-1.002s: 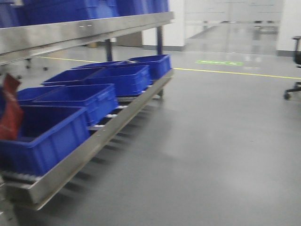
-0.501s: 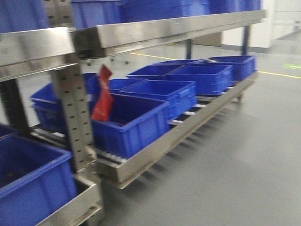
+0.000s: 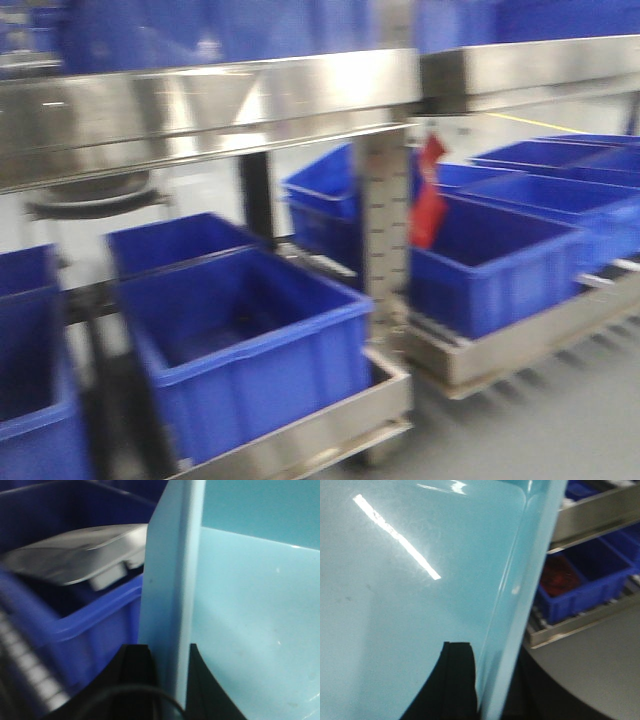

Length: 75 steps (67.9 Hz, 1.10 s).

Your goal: Move two blue bins to right shelf middle

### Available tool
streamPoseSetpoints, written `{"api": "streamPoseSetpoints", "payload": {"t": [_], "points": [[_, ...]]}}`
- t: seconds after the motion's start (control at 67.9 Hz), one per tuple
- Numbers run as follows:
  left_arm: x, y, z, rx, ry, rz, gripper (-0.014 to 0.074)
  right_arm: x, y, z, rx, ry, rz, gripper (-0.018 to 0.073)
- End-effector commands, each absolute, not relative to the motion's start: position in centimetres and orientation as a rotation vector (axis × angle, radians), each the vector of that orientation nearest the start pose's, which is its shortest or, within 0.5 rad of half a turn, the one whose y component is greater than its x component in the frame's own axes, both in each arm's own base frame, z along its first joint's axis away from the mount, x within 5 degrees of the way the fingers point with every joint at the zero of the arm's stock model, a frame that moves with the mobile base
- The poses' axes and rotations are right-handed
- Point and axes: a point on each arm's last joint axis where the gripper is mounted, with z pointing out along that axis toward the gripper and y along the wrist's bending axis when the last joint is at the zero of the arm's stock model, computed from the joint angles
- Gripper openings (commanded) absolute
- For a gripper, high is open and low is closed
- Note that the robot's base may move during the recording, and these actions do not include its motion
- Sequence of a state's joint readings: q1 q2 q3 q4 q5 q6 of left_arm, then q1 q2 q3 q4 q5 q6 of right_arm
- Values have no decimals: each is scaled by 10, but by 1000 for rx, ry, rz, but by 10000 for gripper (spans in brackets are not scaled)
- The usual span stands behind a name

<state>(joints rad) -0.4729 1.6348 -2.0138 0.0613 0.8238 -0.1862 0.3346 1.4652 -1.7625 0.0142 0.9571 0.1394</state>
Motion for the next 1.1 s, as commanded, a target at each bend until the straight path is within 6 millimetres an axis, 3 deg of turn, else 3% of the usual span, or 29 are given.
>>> {"api": "streamPoseSetpoints", "payload": {"t": [0.0,1.09], "points": [[310,-159,522,241,1814,-477,-111,292,102,478,-236,2109,279,-153],[310,-159,522,241,1814,-477,-111,292,102,478,-236,2109,279,-153]]}}
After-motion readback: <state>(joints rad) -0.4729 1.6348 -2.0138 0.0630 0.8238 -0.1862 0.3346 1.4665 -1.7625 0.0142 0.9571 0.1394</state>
